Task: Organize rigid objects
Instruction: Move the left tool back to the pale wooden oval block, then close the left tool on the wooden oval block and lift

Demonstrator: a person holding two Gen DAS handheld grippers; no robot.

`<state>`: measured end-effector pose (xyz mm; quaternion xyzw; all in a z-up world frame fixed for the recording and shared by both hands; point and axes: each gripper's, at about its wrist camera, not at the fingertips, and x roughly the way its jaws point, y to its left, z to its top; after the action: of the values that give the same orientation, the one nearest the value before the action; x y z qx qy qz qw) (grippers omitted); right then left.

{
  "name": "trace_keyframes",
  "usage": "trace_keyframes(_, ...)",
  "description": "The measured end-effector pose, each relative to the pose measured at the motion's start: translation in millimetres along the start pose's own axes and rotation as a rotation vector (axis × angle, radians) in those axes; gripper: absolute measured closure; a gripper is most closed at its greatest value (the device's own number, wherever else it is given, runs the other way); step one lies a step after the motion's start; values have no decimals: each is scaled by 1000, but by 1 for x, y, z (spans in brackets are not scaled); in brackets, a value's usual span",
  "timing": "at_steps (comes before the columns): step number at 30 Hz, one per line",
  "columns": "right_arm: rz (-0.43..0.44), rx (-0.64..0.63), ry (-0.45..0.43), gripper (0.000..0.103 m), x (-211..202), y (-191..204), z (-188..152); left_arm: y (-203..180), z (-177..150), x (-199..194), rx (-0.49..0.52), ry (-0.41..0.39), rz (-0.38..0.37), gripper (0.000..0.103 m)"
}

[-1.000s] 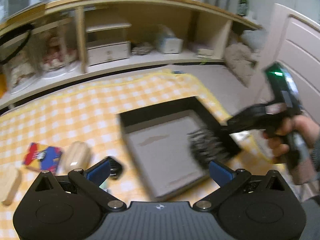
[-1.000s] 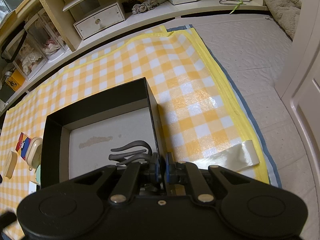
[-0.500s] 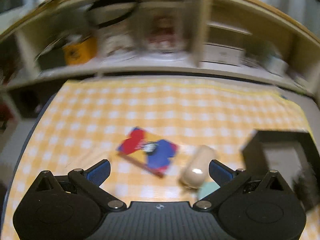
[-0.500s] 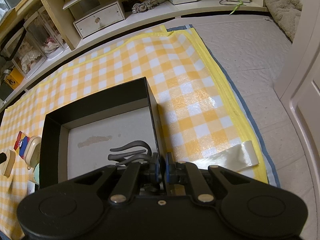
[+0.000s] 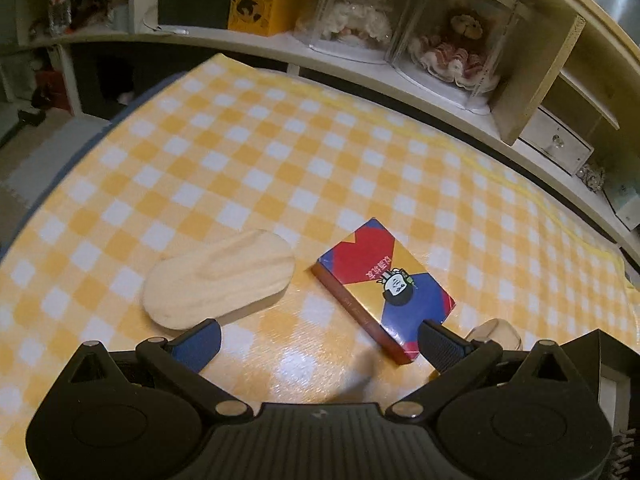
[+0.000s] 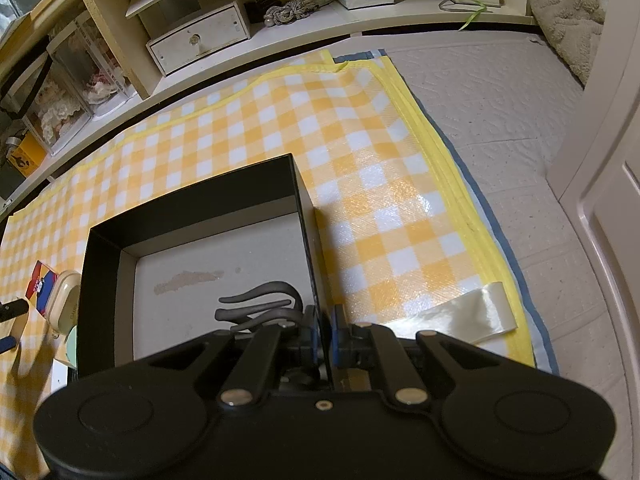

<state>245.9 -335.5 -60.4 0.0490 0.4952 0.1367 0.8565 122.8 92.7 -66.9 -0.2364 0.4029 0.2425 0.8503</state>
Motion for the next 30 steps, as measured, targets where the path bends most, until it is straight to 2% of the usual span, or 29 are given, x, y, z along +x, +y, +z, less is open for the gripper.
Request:
trace_keyframes(4, -7, -4, 1, 96, 0, 2, 1, 2, 3, 10, 9, -2, -7, 0)
trace_keyframes(7, -12, -6, 1, 96, 0, 3, 1, 7, 6, 13, 33, -28, 36, 0)
trace_keyframes(18, -12, -6, 1, 96, 0, 3, 1, 31, 24, 24, 23, -71, 159, 0)
trace_keyframes(23, -12, -6, 2, 96, 0, 3, 1, 30, 25, 30, 160, -89, 263, 0)
trace_keyframes(27, -11, -5, 1, 96, 0, 3, 1, 33, 27, 34, 216, -99, 252, 0)
trace_keyframes(30, -10, -1, 1, 96, 0, 3, 1, 32, 26, 34, 296, -118, 234, 0)
